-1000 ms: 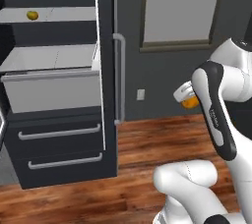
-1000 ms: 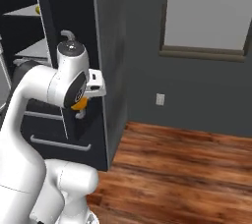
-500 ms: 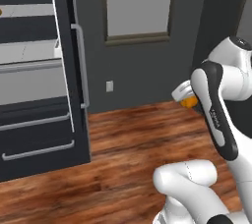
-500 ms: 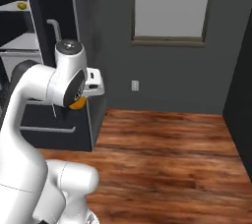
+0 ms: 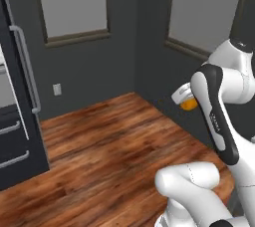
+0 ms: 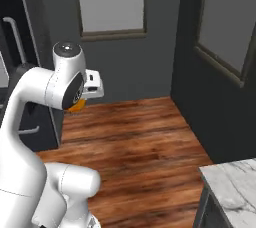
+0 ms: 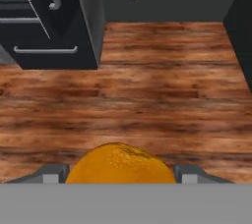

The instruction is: Pick up both oranges from the fridge and place them inside the tupperware on the counter.

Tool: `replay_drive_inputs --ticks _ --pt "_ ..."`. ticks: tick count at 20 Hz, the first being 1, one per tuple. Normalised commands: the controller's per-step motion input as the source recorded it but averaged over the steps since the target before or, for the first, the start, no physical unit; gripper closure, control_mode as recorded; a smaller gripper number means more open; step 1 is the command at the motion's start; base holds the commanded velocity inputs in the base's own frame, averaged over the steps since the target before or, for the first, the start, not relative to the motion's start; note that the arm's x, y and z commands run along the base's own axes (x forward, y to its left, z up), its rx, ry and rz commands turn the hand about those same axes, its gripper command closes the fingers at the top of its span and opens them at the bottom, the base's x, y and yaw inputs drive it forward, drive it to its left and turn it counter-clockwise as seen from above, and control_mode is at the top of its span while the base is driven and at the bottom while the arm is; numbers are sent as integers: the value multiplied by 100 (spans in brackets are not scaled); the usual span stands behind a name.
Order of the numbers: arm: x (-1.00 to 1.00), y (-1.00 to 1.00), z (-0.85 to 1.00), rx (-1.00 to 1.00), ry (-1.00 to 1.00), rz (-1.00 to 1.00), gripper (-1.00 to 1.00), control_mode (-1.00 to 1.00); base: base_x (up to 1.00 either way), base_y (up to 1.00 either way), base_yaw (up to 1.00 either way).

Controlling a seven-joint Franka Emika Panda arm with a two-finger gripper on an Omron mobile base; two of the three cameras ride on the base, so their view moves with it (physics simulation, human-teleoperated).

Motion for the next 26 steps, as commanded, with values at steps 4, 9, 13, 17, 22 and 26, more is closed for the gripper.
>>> replay_drive_inputs --ticks 4,9,13,17,22,26 --pt "0 0 0 0 0 0 100 100 -63 0 -53" --pt "0 0 0 0 0 0 100 100 -54 -4 -51" --pt "0 0 0 0 0 0 100 100 -50 -21 -48" --pt "0 0 0 0 0 0 100 100 -54 -34 -47" --pt "0 0 0 0 0 0 100 100 -36 -61 -40" --pt "0 0 0 0 0 0 100 100 -26 -72 -33"
